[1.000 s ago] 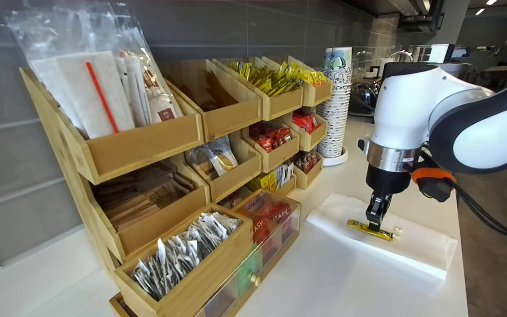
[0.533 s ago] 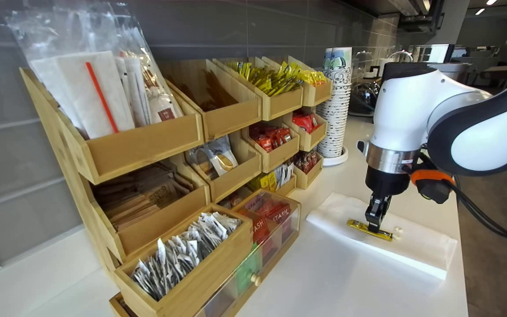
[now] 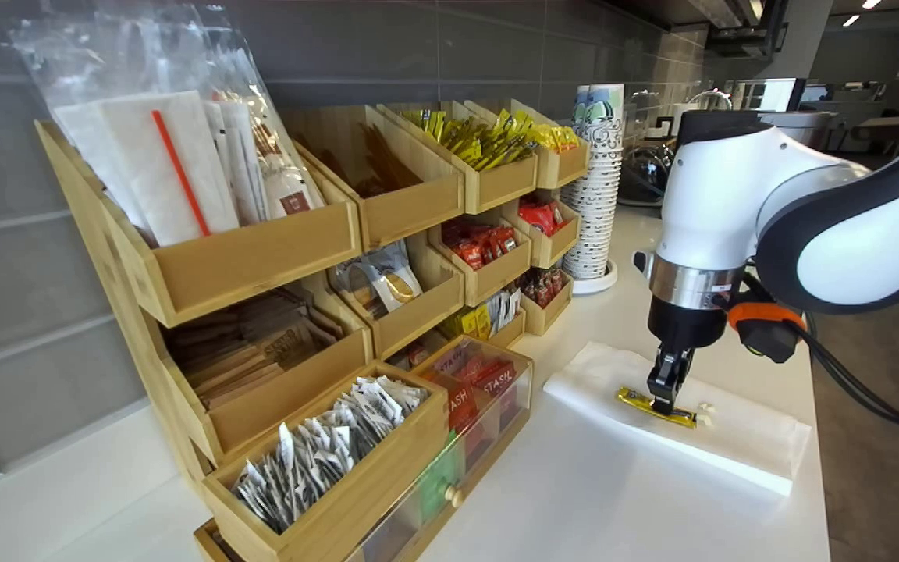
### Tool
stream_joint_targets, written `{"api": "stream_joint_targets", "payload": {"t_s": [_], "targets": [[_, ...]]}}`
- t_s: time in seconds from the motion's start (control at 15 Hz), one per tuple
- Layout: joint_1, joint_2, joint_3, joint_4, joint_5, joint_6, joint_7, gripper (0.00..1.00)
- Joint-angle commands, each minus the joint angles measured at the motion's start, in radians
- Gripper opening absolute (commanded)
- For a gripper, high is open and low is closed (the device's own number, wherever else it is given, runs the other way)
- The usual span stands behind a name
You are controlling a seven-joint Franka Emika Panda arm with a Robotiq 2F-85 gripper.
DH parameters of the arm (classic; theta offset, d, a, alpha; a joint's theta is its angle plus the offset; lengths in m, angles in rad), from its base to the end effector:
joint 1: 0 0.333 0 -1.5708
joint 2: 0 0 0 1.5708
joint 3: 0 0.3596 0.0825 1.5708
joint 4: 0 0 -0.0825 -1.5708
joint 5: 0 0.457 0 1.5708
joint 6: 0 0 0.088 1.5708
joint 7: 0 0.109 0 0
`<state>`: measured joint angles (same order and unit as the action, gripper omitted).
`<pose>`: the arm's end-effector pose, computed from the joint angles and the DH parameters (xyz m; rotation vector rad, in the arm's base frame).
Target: Press down twice on the yellow snack.
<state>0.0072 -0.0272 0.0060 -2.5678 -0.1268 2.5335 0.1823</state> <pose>0.4862 0.0077 0.2548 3.0674 -0.0993 0.0000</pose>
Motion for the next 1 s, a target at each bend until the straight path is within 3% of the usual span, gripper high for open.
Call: {"api": "stream_joint_targets", "payload": {"t_s": [0.0,0.93], "targets": [[-0.004,0.018,-0.001,-0.017,0.018,0.025,-0.012,0.0],[-0.005,-0.015,0.0,-0.013,-0.004,0.005,0.005,0.0]]}}
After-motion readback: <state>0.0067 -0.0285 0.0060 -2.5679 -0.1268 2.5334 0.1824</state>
